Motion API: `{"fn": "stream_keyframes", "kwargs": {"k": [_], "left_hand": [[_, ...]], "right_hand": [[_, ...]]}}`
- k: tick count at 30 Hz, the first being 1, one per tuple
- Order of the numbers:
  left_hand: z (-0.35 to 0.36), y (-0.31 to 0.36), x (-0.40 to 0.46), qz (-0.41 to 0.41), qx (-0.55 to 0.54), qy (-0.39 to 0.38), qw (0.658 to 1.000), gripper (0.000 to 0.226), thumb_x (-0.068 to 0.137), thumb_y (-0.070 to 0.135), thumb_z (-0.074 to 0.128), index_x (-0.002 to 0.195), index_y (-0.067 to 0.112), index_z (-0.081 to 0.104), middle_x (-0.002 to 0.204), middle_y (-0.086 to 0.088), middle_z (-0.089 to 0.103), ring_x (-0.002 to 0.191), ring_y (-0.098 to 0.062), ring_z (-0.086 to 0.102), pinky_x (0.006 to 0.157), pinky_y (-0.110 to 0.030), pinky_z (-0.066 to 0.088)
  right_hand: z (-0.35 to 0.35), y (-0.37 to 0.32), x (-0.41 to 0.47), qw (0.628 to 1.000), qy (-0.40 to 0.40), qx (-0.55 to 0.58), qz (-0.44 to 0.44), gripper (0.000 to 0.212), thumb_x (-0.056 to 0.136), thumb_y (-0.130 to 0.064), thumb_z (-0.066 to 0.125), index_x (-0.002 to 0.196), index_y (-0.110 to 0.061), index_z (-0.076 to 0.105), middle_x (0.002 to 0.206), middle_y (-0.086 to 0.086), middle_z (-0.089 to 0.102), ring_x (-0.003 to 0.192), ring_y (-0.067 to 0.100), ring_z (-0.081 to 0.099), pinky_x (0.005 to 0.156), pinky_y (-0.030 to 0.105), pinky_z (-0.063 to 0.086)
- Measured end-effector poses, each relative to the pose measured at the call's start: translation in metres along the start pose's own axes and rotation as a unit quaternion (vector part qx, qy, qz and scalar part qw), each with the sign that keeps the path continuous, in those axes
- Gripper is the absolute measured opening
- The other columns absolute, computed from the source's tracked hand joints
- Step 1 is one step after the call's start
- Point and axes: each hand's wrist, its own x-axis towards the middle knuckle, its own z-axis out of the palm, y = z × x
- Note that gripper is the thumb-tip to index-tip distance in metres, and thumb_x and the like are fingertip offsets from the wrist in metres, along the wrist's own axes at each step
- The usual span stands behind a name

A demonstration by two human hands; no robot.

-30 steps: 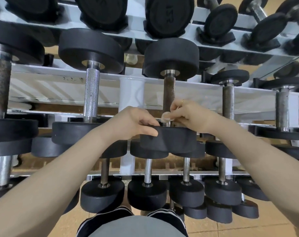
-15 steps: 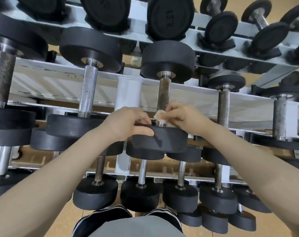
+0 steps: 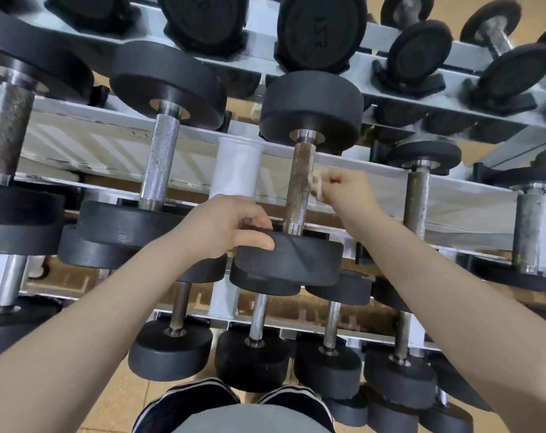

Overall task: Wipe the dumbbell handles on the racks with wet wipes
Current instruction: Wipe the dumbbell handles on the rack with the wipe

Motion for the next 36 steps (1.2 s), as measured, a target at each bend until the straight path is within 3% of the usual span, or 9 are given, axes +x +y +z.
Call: {"fn": "stream_keyframes", "kwargs": {"k": [4,10,12,15,18,22,26,29,36], "left_hand": [[-0.001,0.001,0.001,0.001,0.009,-0.003,1.000,0.020,0.069,0.024,0.077,0.087,0.017,0.072,0.089,0.003,0.069,0.089,-0.014,0.063,0.087,-0.042,0.049],[0.001,0.001,0.000,0.023,0.023,-0.002,0.999,0.023,0.072,0.020,0.075,0.092,0.010,0.072,0.083,0.013,0.061,0.087,-0.007,0.057,0.082,-0.024,0.047],[0.002,-0.001,-0.001,0.026,0.026,0.004,0.999,0.021,0.072,0.022,0.075,0.091,0.013,0.072,0.085,0.010,0.062,0.082,-0.008,0.057,0.080,-0.023,0.046],[0.002,0.001,-0.003,0.023,0.040,0.006,0.999,0.022,0.074,0.025,0.074,0.093,0.015,0.072,0.091,0.001,0.064,0.084,-0.011,0.057,0.080,-0.025,0.046],[-0.002,0.003,-0.001,0.024,0.061,-0.017,0.998,0.024,0.075,0.030,0.072,0.095,0.017,0.071,0.090,0.005,0.061,0.086,-0.011,0.056,0.082,-0.028,0.046],[-0.009,0.006,0.005,0.048,0.110,-0.067,0.991,0.029,0.075,0.034,0.070,0.098,0.016,0.071,0.085,0.009,0.057,0.086,-0.012,0.056,0.081,-0.027,0.045],[-0.010,0.006,0.004,0.056,0.090,-0.062,0.992,0.041,0.067,0.047,0.065,0.094,0.016,0.072,0.085,0.006,0.061,0.085,-0.013,0.058,0.080,-0.030,0.047],[-0.009,0.003,0.004,0.052,0.091,-0.064,0.992,0.034,0.071,0.042,0.069,0.096,0.019,0.072,0.086,0.008,0.060,0.087,-0.014,0.057,0.081,-0.032,0.047],[-0.010,0.002,0.008,0.065,0.092,-0.073,0.991,0.036,0.069,0.046,0.066,0.094,0.020,0.072,0.083,0.014,0.055,0.086,-0.015,0.057,0.081,-0.035,0.048]], "right_hand": [[-0.009,0.015,-0.022,0.972,-0.204,-0.009,0.119,0.028,0.084,0.014,0.045,0.069,-0.003,0.061,0.067,0.007,0.059,0.061,0.015,0.055,0.052,0.019,0.046],[-0.009,-0.026,0.015,0.940,0.045,0.311,0.135,0.026,0.087,0.015,0.041,0.075,-0.007,0.050,0.077,0.006,0.052,0.066,0.013,0.053,0.049,0.013,0.048],[0.000,-0.034,0.014,0.928,0.043,0.343,0.143,0.023,0.086,0.011,0.048,0.074,-0.007,0.054,0.073,0.003,0.055,0.063,0.010,0.050,0.051,0.013,0.047],[0.007,-0.032,-0.002,0.958,0.000,0.246,0.146,0.025,0.086,0.006,0.054,0.067,-0.010,0.055,0.057,-0.002,0.054,0.057,0.009,0.041,0.051,0.013,0.039],[-0.001,-0.022,-0.027,0.989,-0.072,0.008,0.130,0.027,0.082,0.009,0.053,0.063,-0.010,0.052,0.064,0.003,0.051,0.062,0.013,0.046,0.058,0.019,0.042],[-0.008,-0.017,-0.045,0.939,-0.176,-0.290,0.056,0.020,0.089,-0.007,0.052,0.070,-0.004,0.055,0.068,0.009,0.046,0.065,0.017,0.042,0.056,0.026,0.034],[-0.008,-0.031,-0.014,0.997,0.009,0.019,0.070,0.028,0.092,0.000,0.046,0.065,-0.006,0.052,0.067,0.004,0.045,0.062,0.013,0.042,0.059,0.021,0.040],[0.000,-0.036,0.013,0.954,0.058,0.269,0.119,0.021,0.093,0.002,0.045,0.079,-0.012,0.053,0.075,0.003,0.051,0.067,0.012,0.048,0.065,0.020,0.047],[-0.005,-0.009,-0.016,0.995,-0.067,0.001,0.073,0.032,0.087,0.005,0.048,0.061,-0.014,0.050,0.062,0.001,0.044,0.061,0.011,0.039,0.059,0.022,0.035]]}}
